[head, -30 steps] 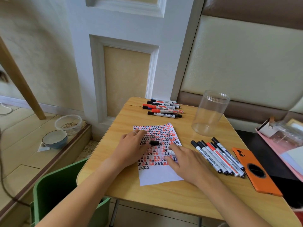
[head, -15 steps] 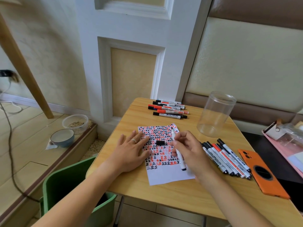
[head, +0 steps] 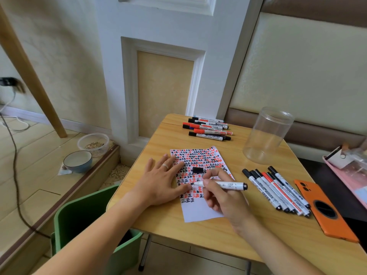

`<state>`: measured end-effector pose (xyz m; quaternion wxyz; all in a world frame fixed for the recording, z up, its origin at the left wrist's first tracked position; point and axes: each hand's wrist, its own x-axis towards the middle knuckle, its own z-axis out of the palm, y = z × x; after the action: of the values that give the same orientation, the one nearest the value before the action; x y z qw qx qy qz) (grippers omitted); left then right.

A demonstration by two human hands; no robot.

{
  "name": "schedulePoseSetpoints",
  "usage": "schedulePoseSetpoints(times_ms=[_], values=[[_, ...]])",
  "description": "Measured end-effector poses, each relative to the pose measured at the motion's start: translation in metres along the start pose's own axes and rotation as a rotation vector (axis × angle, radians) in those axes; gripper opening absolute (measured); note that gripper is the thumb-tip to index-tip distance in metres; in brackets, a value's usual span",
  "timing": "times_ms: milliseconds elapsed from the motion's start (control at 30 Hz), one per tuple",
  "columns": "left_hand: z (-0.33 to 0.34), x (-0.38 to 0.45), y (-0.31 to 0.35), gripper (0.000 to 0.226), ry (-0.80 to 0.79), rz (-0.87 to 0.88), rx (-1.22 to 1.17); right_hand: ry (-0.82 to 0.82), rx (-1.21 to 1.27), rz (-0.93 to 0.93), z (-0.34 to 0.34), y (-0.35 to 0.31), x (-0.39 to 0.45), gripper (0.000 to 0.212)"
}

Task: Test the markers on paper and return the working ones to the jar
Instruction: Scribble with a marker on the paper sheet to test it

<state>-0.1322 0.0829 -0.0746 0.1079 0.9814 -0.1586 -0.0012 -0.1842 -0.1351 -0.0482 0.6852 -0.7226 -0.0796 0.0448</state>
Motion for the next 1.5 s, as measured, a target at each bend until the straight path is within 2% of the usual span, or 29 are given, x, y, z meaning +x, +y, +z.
schedulePoseSetpoints(times_ms=[133, 267, 467, 667, 867, 1033, 1500], values=[[0.000, 0.001, 0.000, 0.088, -0.009, -0.001, 0.006, -0.036, -0.084, -0.016, -0.001, -0.003, 0.000, 0.004], [-0.002, 0.001, 0.002, 0.087, -0.008, 0.001, -0.008, 0.043, -0.196, -0.012, 0.003, 0.001, 0.002, 0.025], [0.000, -0.002, 0.000, 0.086, 0.007, 0.029, -0.030, 0.109, -0.352, 0.005, 0.005, 0.007, 0.003, 0.026], [0.000, -0.002, -0.001, 0.106, -0.025, 0.044, -0.003, 0.102, -0.352, 0.026, 0.005, 0.008, 0.005, 0.027], [0.003, 0.001, -0.002, 0.100, -0.023, 0.037, 0.005, 0.084, -0.340, 0.029, 0.006, 0.009, 0.004, 0.026], [0.002, 0.001, -0.002, 0.107, -0.037, 0.040, 0.010, 0.073, -0.345, 0.029, 0.006, 0.008, 0.004, 0.025], [0.004, 0.004, -0.005, 0.106, -0.029, 0.051, 0.013, 0.092, -0.318, 0.035, 0.006, 0.009, 0.004, 0.024]])
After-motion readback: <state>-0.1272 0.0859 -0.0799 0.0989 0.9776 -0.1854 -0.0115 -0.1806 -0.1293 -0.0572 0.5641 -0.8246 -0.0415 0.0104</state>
